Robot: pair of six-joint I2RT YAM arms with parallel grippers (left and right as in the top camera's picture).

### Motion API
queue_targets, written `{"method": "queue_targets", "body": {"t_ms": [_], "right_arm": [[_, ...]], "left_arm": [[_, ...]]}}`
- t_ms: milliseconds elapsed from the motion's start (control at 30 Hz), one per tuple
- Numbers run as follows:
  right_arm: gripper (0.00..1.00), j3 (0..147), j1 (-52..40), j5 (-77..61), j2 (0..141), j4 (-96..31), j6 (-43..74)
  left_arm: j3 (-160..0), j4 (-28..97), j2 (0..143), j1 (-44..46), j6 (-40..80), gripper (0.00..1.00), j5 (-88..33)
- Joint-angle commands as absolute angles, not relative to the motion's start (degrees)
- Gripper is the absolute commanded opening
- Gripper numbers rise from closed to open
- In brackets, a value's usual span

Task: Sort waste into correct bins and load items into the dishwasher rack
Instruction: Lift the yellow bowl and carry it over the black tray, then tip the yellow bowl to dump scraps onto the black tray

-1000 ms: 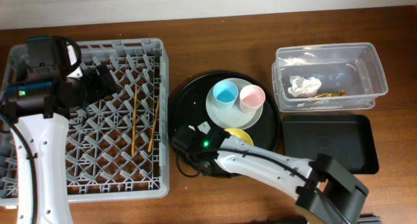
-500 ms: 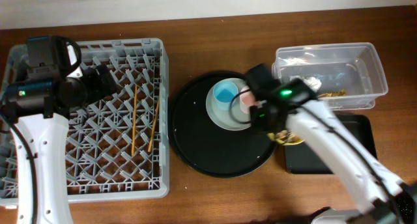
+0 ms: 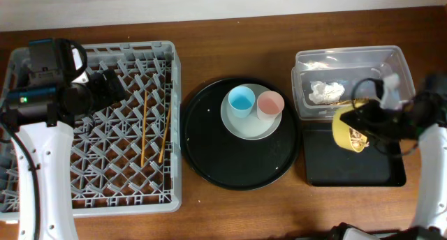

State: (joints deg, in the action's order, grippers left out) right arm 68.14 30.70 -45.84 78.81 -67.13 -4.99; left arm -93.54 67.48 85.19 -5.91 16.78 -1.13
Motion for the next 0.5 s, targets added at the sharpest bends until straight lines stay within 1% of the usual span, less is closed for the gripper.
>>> {"method": "queue_targets", "body": {"t_ms": [0, 200, 367, 467], "right_arm": [[0.04, 60.8, 38.2, -66.39, 79.15, -63.09, -13.3], [0.04, 47.29, 46.11, -81.32, 81.76, -50.35, -13.28], [0.04, 40.42, 49.82, -88.58, 85.23, -39.86, -13.26], [0.04, 39.83, 51.22, -88.9, 88.49, -38.68, -13.08]], "left_arm": [[-94.11, 67.4, 85.27, -6.13, 17.3, 1.0, -1.3], [-94.11, 67.4, 85.27, -6.13, 17.3, 1.0, -1.3], [-94.11, 67.37, 85.27, -6.13, 17.3, 0.99, -1.3], [-94.11, 67.4, 85.27, -6.13, 17.3, 0.99, -1.3]]}}
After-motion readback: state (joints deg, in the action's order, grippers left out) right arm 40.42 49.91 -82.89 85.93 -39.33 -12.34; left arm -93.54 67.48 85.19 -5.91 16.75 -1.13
